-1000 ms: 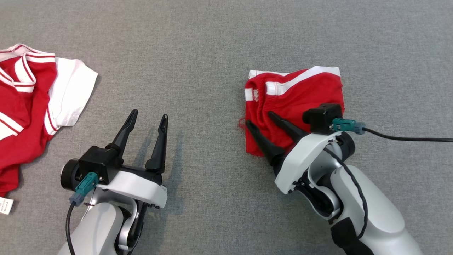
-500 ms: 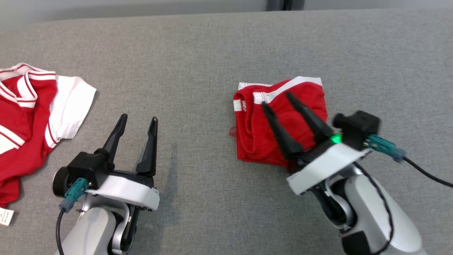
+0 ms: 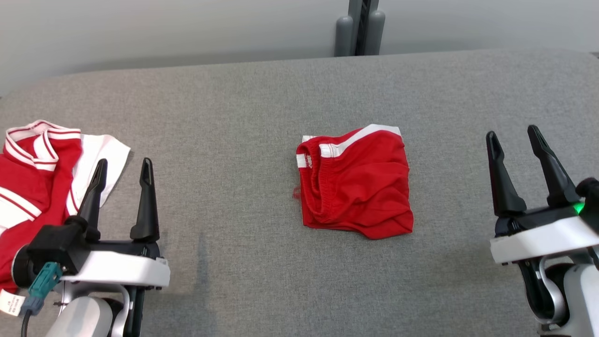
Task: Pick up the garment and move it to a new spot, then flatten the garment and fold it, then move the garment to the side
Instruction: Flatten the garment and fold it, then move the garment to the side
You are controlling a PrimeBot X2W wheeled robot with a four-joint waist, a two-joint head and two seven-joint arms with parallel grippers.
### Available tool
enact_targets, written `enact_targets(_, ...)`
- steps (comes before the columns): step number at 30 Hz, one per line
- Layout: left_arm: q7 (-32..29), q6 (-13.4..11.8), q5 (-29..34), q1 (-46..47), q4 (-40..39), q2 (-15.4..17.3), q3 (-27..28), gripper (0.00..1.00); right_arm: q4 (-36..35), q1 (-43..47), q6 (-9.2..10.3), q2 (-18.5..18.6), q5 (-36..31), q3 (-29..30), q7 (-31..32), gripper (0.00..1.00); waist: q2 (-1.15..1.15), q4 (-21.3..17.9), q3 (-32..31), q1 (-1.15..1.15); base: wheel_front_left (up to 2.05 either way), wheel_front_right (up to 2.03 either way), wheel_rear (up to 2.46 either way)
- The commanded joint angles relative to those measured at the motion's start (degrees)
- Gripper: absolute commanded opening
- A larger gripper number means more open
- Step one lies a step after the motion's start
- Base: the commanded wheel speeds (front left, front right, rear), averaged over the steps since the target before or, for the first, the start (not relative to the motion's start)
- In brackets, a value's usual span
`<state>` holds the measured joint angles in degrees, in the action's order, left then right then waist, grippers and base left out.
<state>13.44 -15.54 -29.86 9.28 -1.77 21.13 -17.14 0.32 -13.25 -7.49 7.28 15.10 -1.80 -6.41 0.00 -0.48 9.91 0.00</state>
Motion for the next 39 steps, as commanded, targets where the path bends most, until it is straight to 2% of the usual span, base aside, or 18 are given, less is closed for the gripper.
enact_targets(1, -0.37, -0.45, 0.04, -1.19, -0.88, 0.54, 0.29, 1.00, -0.62, 1.47, -0.01, 0.01, -0.67, 0.68, 0.51, 1.00, 0.00, 0.22, -1.17, 0.00, 0.00, 0.00, 0.00)
enact_targets(10, -3.10, -1.84, 0.83, -5.84, -4.09, 2.31, -0.95, 1.00, -1.85, 6.77, -0.01, -0.37, -2.09, 2.37, 3.54, 1.00, 0.00, 0.87, -5.24, 0.00, 0.00, 0.00, 0.00)
enact_targets(22, -5.43, -3.38, 1.05, -10.98, -6.08, 2.80, -3.05, 1.00, -2.78, 13.71, -0.01, -0.56, -3.22, 4.40, 7.36, 1.00, 0.00, 1.23, -10.24, 0.00, 0.00, 0.00, 0.00)
enact_targets(31, -6.07, -4.56, -0.06, -12.16, -5.41, 2.98, -2.28, 1.00, -2.63, 14.67, -0.01, -1.07, -3.81, 4.35, 9.33, 1.00, 0.00, 1.02, -11.30, 0.00, 0.00, 0.00, 0.00)
enact_targets(39, -6.03, -4.33, -0.57, -12.22, -4.50, 3.18, -2.07, 1.00, -2.36, 13.94, -0.01, -1.29, -4.02, 4.16, 9.36, 1.00, 0.00, 0.86, -11.24, 0.00, 0.00, 0.00, 0.00)
